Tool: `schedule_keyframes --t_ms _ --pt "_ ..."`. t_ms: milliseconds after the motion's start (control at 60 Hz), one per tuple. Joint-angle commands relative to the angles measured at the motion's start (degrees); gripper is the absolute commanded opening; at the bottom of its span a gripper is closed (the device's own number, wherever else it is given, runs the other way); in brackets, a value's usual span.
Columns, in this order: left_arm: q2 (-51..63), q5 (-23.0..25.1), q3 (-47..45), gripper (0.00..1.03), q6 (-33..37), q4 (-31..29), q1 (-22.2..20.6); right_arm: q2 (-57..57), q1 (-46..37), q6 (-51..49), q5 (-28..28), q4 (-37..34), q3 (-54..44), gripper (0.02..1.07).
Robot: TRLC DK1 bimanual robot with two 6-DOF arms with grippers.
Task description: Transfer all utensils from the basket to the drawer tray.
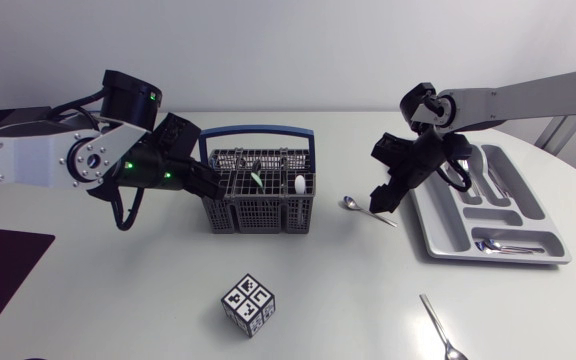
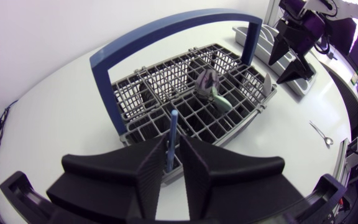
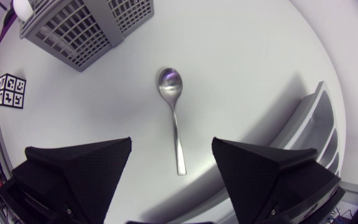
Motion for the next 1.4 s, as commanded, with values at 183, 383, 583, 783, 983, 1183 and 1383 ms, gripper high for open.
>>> schedule_keyframes --t_ms 183,383,583,783,983,1183,1383 --pt "0.1 -0.7 2.6 0.04 2.2 -2.0 -1.0 1.9 1.1 -1.6 0.9 -1.0 1.4 0.96" --pt "-0.8 -0.7 3.7 0.04 2.2 -3.6 -1.5 4.1 1.9 -3.7 1.2 -3.9 3.3 0.96" --pt "-2.7 -0.7 5.2 0.04 2.2 -5.3 -1.5 8.8 2.1 -5.7 2.4 -6.1 8.2 0.95" --pt "-5.5 -0.7 5.2 0.04 2.2 -5.8 -1.4 12.7 1.9 -7.4 3.4 -7.5 11.1 0.87" --pt "-9.3 -0.7 5.5 0.04 2.1 -6.7 -1.2 15.1 1.8 -8.8 4.0 -8.0 12.3 0.69" --pt "-14.9 -0.7 6.2 0.04 1.2 -7.8 -1.2 16.3 2.1 -9.4 4.3 -7.9 13.6 0.48" --pt "-19.5 -0.6 7.3 0.04 0.0 -9.9 -1.4 18.1 2.6 -10.1 5.8 -8.0 13.9 0.43"
